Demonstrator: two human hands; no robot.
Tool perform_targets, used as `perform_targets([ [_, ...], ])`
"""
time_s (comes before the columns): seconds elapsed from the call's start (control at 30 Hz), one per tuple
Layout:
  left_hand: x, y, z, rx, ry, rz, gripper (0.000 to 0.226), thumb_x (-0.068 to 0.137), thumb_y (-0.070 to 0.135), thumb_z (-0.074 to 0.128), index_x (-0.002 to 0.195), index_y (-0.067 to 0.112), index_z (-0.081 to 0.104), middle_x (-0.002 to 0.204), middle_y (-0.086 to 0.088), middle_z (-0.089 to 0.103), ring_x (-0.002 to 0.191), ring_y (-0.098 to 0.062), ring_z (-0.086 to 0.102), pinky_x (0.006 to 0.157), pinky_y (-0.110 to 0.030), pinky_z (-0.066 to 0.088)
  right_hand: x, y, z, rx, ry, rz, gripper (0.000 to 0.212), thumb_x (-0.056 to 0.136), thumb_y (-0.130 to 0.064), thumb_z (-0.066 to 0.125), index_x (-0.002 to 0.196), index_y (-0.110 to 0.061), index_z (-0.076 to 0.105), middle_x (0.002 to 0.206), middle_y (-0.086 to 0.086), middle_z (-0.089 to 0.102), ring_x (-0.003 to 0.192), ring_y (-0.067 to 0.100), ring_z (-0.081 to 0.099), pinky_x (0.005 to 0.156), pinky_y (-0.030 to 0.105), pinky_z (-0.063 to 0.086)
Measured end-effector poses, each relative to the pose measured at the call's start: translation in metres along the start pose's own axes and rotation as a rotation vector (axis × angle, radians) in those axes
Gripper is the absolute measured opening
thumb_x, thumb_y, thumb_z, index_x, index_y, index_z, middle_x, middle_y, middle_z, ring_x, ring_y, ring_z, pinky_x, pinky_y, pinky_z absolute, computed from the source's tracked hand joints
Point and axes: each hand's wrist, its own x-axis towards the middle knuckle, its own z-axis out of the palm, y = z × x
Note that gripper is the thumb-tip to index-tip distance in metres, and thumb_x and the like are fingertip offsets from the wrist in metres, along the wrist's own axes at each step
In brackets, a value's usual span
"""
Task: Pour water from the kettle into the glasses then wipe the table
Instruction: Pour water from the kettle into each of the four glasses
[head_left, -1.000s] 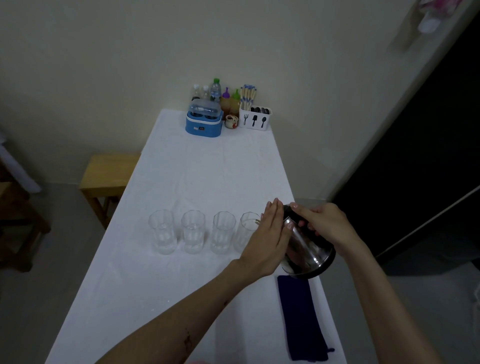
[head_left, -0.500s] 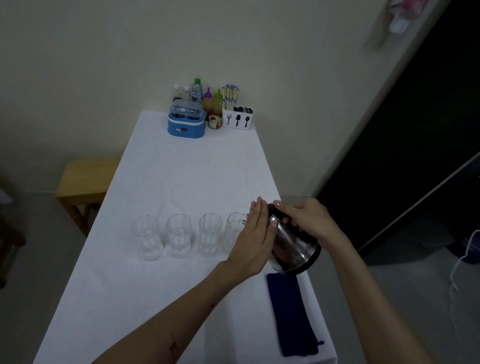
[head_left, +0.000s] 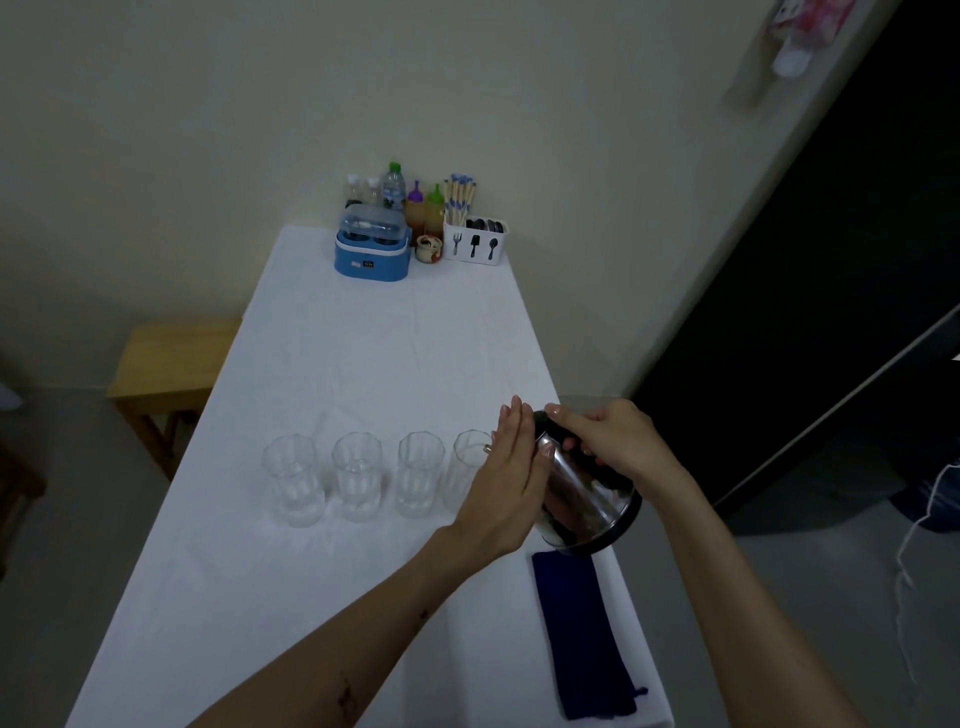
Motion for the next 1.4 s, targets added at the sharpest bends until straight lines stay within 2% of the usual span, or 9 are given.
perform_targets([
  [0.1,-0.0011,-0.0007,0.0003,0.045,-0.009,0.037,0.052,0.105,0.026,0.019,0.146,0.014,-0.012,0.155,0.005,-0.016,0.142,-0.007,-0.018,0.118,-0.023,-0.003,0.0002,-0.0006,0.0003,-0.001,-0.002,0.004,0.053,0.087,-0.056,0.066,0.066,-0.008,0.077,0.061,0.009,0.067,0.055,0.016,0.059,0.061,0.027,0.046],
  [0.23,-0.0005,-0.0027,0.0024,0.02,-0.002,0.016,0.053,0.106,0.026,0.019,0.15,0.011,-0.006,0.161,-0.001,-0.012,0.146,-0.009,-0.015,0.116,-0.019,-0.004,-0.0018,-0.0001,0.0002,-0.014,-0.001,0.007,0.053,0.087,-0.056,0.065,0.066,-0.009,0.076,0.062,0.009,0.069,0.056,0.017,0.061,0.062,0.027,0.048],
  [0.43,0.0,-0.0055,0.004,0.016,-0.013,0.021,0.054,0.105,0.026,0.022,0.151,0.013,-0.004,0.16,0.002,-0.011,0.147,-0.009,-0.012,0.114,-0.016,-0.004,-0.0022,0.0002,0.0013,-0.016,0.009,0.004,0.052,0.086,-0.055,0.066,0.063,-0.009,0.075,0.055,0.004,0.064,0.052,0.015,0.057,0.058,0.026,0.046],
  [0.57,0.0021,-0.0027,0.0036,-0.05,0.049,-0.036,0.056,0.104,0.027,0.029,0.153,0.013,0.007,0.162,0.001,0.002,0.149,-0.014,-0.001,0.117,-0.023,0.002,-0.002,0.0009,0.0008,-0.013,0.008,0.007,0.053,0.086,-0.056,0.066,0.065,-0.008,0.076,0.058,0.006,0.066,0.053,0.016,0.058,0.058,0.026,0.046],
  [0.73,0.0001,-0.003,0.0016,0.009,-0.013,0.006,0.054,0.106,0.028,0.021,0.151,0.013,-0.003,0.161,0.0,-0.01,0.147,-0.009,-0.01,0.112,-0.015,-0.004,-0.0012,0.0013,-0.0001,-0.025,0.014,-0.002,0.053,0.086,-0.057,0.067,0.064,-0.009,0.076,0.053,0.003,0.064,0.05,0.015,0.057,0.056,0.026,0.045],
  [0.97,0.0001,-0.0028,0.0018,0.0,-0.013,0.019,0.053,0.106,0.025,0.021,0.151,0.012,-0.004,0.161,-0.001,-0.01,0.147,-0.01,-0.01,0.114,-0.017,-0.004,0.0002,0.0,-0.0005,-0.041,0.016,-0.012,0.053,0.085,-0.057,0.067,0.062,-0.011,0.075,0.054,0.005,0.063,0.049,0.017,0.056,0.053,0.026,0.044],
  [1.13,0.0035,-0.0043,0.0039,-0.053,0.056,-0.022,0.055,0.104,0.026,0.029,0.153,0.013,0.008,0.162,-0.001,0.003,0.149,-0.015,0.001,0.122,-0.035,0.007,0.0011,0.0006,-0.0002,-0.025,0.011,-0.011,0.054,0.084,-0.057,0.068,0.063,-0.009,0.075,0.052,0.005,0.061,0.049,0.018,0.055,0.053,0.028,0.044],
  [1.4,0.0017,-0.0034,0.0024,-0.056,0.066,-0.016,0.055,0.104,0.03,0.029,0.153,0.015,0.009,0.162,0.002,0.004,0.149,-0.013,0.001,0.119,-0.029,0.006,0.0001,0.0001,0.0003,-0.039,0.016,-0.013,0.055,0.085,-0.057,0.067,0.064,-0.007,0.076,0.051,0.003,0.062,0.047,0.015,0.056,0.054,0.026,0.044],
])
